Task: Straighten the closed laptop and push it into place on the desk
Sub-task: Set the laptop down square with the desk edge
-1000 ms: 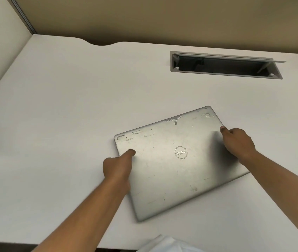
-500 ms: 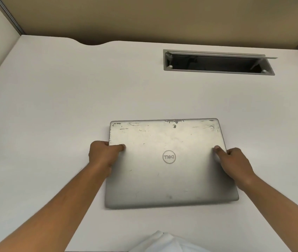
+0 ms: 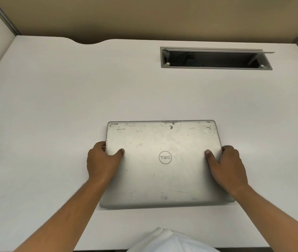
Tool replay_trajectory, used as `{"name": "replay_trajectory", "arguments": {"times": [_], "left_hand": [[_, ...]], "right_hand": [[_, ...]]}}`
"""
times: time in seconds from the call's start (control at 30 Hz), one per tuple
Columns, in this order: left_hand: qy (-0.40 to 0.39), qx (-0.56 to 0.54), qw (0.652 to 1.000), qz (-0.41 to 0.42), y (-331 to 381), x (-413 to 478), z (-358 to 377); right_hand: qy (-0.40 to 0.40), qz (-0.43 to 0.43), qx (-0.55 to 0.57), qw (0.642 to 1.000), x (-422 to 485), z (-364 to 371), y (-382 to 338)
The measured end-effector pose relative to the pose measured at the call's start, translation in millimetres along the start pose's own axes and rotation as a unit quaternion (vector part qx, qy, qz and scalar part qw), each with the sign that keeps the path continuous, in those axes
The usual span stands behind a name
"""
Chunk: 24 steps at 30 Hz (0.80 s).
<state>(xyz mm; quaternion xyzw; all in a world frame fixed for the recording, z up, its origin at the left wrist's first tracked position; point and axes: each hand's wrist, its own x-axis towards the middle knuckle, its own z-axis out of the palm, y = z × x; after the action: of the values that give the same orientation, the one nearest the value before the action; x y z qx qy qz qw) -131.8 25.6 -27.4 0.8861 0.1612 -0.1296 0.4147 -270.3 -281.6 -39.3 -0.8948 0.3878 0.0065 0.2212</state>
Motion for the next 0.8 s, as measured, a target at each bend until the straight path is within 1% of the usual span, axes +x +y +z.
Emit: {"name": "replay_trajectory", "arguments": {"times": [0.1,0.17,0.2,0.27,0.57,0.8], "left_hand": [[0.026,0.085,0.991,0.104,-10.0,-20.1,7.0],[0.045,0.17,0.969,0.172,-18.8,-31.5,13.4],[0.052,0.202,0.959,0.191,-22.4,-34.8,16.0],[0.058,0.23,0.951,0.198,-25.8,-36.5,18.9],[0.063,0.213,0.954,0.199,-29.0,-34.0,19.7],[0.07,0.206,0.959,0.182,-27.7,-32.7,20.4]], "right_hand": [[0.035,-0.075,-0.027,0.996,-5.1,5.0,-4.9],[0.041,-0.096,-0.045,0.994,-4.9,7.4,-5.9],[0.045,-0.098,-0.05,0.993,-4.5,8.6,-5.5],[0.052,-0.099,-0.055,0.992,-3.8,10.5,-3.9],[0.055,-0.086,-0.044,0.994,-5.0,11.3,-5.3],[0.049,-0.078,-0.037,0.995,-6.5,9.4,-8.6]]}}
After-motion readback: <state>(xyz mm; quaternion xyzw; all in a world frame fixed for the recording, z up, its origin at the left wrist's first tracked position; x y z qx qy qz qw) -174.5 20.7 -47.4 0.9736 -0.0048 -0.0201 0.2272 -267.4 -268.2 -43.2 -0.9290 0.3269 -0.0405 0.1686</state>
